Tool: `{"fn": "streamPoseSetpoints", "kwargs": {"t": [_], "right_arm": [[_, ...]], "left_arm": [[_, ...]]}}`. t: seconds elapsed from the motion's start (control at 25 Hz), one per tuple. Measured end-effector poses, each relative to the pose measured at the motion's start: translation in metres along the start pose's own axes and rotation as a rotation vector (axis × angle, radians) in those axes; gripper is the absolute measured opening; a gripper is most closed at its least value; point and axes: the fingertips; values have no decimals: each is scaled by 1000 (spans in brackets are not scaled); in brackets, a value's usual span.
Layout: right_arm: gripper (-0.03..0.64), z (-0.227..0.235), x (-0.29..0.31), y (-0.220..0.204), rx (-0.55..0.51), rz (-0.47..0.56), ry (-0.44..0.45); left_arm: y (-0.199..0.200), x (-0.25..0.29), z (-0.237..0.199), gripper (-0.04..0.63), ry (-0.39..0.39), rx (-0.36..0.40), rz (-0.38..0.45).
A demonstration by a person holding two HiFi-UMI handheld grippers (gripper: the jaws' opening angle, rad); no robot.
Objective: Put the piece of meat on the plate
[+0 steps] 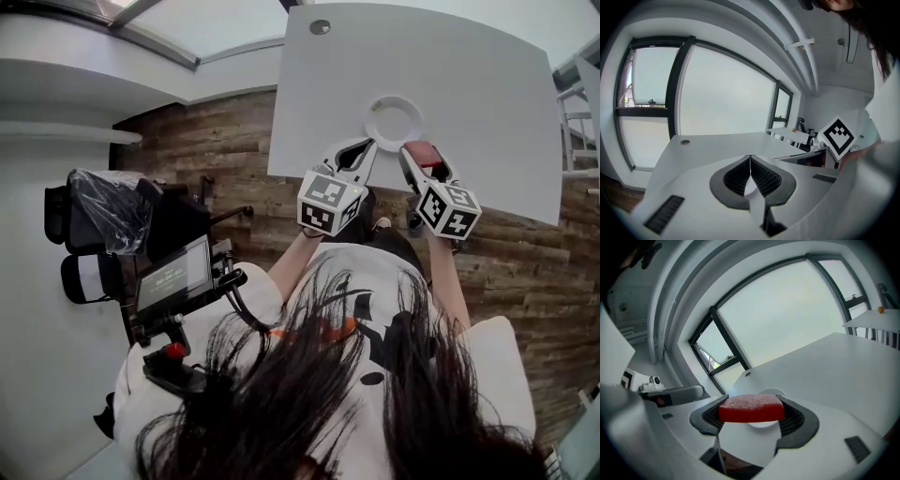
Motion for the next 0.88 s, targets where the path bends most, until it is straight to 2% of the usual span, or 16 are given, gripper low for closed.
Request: {"fn": "streamPoseSetpoints", "kwargs": {"t": [0.36,0.6,0.72,0.88], "right_arm": [[312,12,11,-36,-197,-127,25],[311,20,17,-51,-410,-222,40],[311,28,21,-62,-454,-264,35],[311,25,22,-72,-489,-287,73]], "left_arm": [[-3,13,6,8,-34,9,-8],[-14,21,21,8,-85,19,-39],[-17,24,29,8,-111,28,-50],[-18,26,34,8,-132,47,-58]]}}
Point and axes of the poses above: the fingertips, and each gripper's own axes: x forward along the fingers, z to its right, y out of its top, and after that the axes turned 8 degrees about -x, right-handed
